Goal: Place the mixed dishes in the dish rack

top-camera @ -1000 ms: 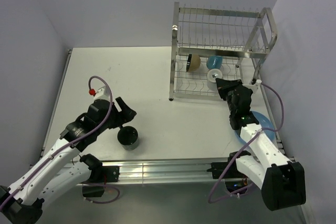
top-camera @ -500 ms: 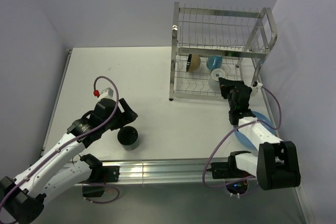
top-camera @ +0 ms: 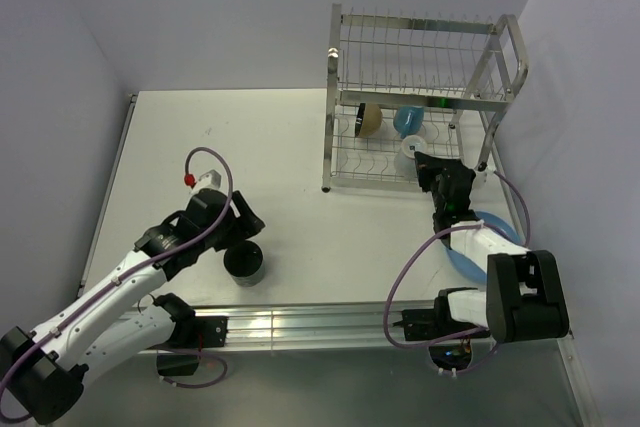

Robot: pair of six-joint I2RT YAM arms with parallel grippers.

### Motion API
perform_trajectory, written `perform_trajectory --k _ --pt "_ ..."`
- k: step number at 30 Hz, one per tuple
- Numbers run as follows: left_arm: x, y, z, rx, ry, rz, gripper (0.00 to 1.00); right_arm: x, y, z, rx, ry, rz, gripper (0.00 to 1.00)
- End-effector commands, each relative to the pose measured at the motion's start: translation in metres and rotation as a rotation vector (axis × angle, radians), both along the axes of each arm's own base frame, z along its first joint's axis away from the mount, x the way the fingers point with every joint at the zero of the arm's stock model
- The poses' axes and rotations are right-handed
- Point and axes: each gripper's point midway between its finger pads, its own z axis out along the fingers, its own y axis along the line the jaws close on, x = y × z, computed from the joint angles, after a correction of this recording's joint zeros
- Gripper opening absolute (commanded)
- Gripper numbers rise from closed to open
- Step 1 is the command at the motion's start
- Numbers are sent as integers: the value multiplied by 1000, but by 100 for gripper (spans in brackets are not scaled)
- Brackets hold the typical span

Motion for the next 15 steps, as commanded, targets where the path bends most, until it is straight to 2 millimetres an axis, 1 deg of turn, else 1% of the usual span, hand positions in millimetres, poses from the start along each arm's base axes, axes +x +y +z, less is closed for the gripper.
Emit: perform_trajectory --k 1,3,4,5,6,7,9,10,15 --pt "-1 -7 8 -26 -20 -5 74 9 -7 28 -20 -111 -23 0" --pt "-4 -8 9 -32 -14 -6 74 10 -4 28 -32 -109 -2 12" --pt "-8 -11 10 -37 -13 -19 74 10 -3 29 -41 -113 6 26" --pt "-9 -13 10 -45 -8 -15 74 10 -3 29 -44 -116 10 37" --pt "-11 -14 10 -44 -8 -16 74 10 0 30 -45 -119 23 45" --pt "-15 -18 9 -45 -3 -33 74 11 0 32 -54 -124 31 57" --pt "-18 -21 9 -51 3 -33 74 10 2 34 -55 -129 46 64" --pt "-22 -25 7 -47 11 -48 75 11 3 36 -59 -135 58 68" --pt "-28 -25 3 -29 32 -42 75 8 6 47 -66 -162 86 73"
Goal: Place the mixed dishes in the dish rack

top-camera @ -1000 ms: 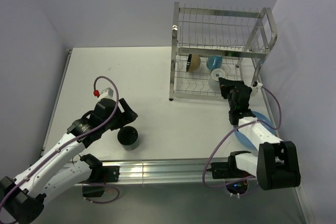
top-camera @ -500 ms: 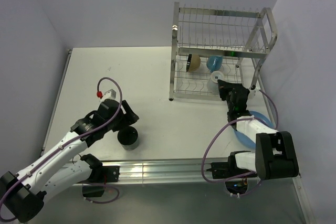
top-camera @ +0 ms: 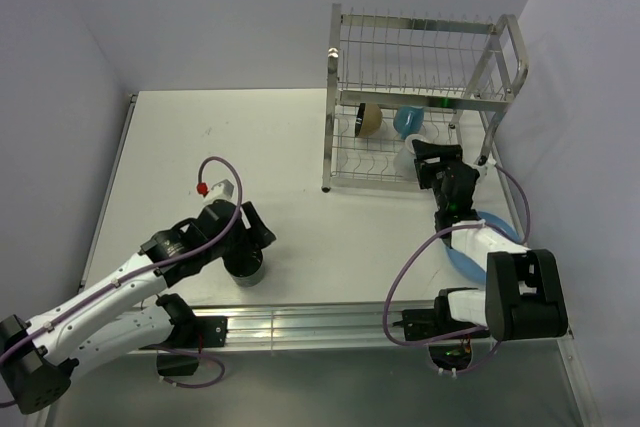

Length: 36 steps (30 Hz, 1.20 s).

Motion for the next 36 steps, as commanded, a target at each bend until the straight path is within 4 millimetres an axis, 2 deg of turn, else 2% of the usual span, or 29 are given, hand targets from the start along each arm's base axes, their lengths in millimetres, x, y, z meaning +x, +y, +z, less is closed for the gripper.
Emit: perform_trajectory --k 1,5,7,8,10,11,13,14,15,18,19,20,21,22,23,24,25,26,27,28,29,30,31,34,35,36 --pt "0 1 4 -5 -3 34 75 4 1 37 -22 -111 20 73" --pt "-2 -4 -7 -8 23 30 75 -7 8 52 -6 -147 60 73" --pt "-2 -5 -12 9 33 34 76 -13 9 53 -5 -145 68 73" --pt "-2 -5 -14 11 36 39 76 -19 10 62 -6 -171 70 73" --pt "0 -5 -22 31 46 44 76 -27 11 60 -5 -167 76 73" --pt "1 -6 -24 36 47 47 76 -33 11 68 -7 -188 77 73" --pt "3 -5 -31 68 62 51 76 -40 12 65 -16 -165 88 73" --pt "5 -4 -32 84 60 59 77 -47 13 76 -16 -196 92 73" --pt "6 -3 -38 109 71 64 77 -52 14 68 -13 -160 98 73" --pt "11 -3 -47 154 84 73 74 -70 17 73 -8 -169 116 73" --pt "12 -4 -48 161 85 69 70 -75 18 73 -13 -163 123 73" --pt "15 -6 -47 164 81 68 66 -84 19 85 -22 -198 127 73" --pt "18 -6 -50 185 86 72 52 -90 19 77 -41 -156 133 72" --pt "19 -6 -51 202 85 67 45 -95 19 79 -55 -159 137 72" --pt "24 -8 -46 206 75 70 39 -105 19 90 -69 -196 140 72" --pt "25 -8 -49 227 82 71 26 -110 20 85 -94 -164 148 72" --pt "26 -6 -47 241 79 69 19 -120 19 93 -115 -187 150 72" --pt "29 -9 -41 233 71 70 12 -126 19 101 -136 -198 150 72" --pt "30 -11 -35 219 60 69 0 -132 19 91 -167 -149 160 72" --pt "29 -12 -30 205 55 62 0 -137 19 90 -182 -144 169 72" --pt "30 -16 -21 182 42 52 0 -146 22 99 -199 -165 186 72" --pt "29 -18 -9 145 21 43 0 -151 24 91 -228 -134 212 72" --pt "25 -22 -2 114 17 15 0 -155 29 91 -241 -139 243 72" --pt "19 -37 41 -36 -70 -63 0 -170 47 85 -274 -140 371 71" --pt "13 -45 62 -118 -110 -117 0 -176 59 82 -278 -148 452 71" --pt "8 -50 74 -170 -130 -146 0 -180 66 81 -276 -151 496 71"
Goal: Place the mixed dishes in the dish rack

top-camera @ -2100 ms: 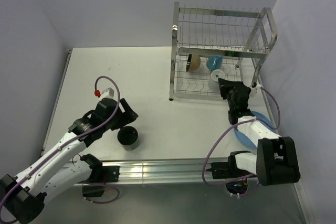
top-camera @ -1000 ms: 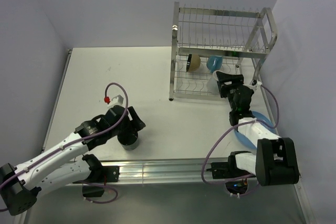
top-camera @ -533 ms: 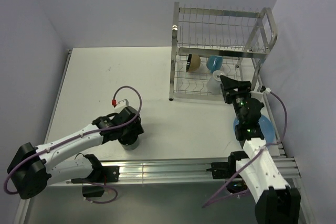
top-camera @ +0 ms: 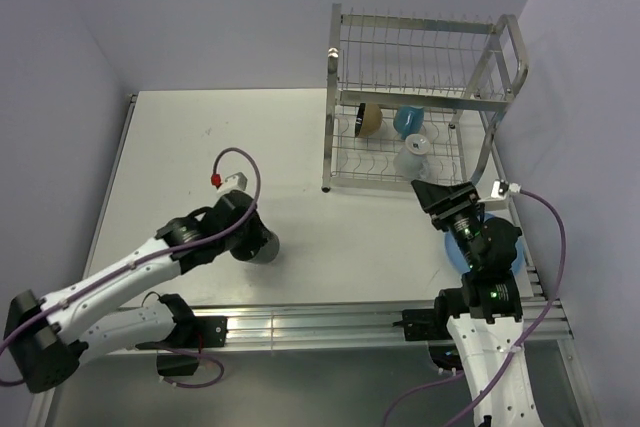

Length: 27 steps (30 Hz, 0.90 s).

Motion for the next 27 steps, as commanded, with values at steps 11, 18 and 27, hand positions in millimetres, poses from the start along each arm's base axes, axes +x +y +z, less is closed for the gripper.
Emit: perform_trajectory --k 11,18,27 --pt "-67 -75 177 -890 -342 -501 0 -74 87 4 40 -150 687 82" --pt "-106 -86 196 -1173 -314 -750 0 -88 95 19 -47 -169 830 80" --pt "-141 -73 206 -1314 -370 -964 0 -87 100 9 -117 -115 889 77"
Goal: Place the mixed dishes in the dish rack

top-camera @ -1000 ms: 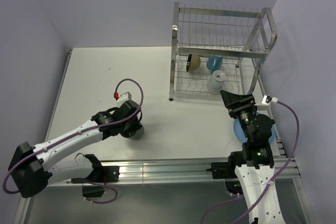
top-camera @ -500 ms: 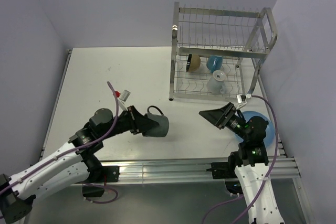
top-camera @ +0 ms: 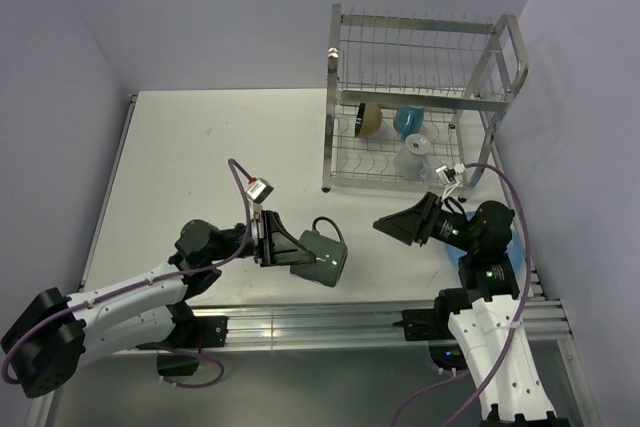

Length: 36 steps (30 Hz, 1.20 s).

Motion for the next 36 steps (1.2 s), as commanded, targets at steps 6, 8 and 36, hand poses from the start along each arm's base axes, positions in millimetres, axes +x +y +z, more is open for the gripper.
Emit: perform_trajectory --k 6,8,36 --pt "-42 25 60 -287 -191 -174 0 -19 15 8 -17 -96 119 75" --pt "-40 22 57 -273 -182 -170 0 -25 22 16 -23 -129 147 75" --pt "-37 14 58 -282 -173 -200 0 -35 114 38 10 -122 281 47"
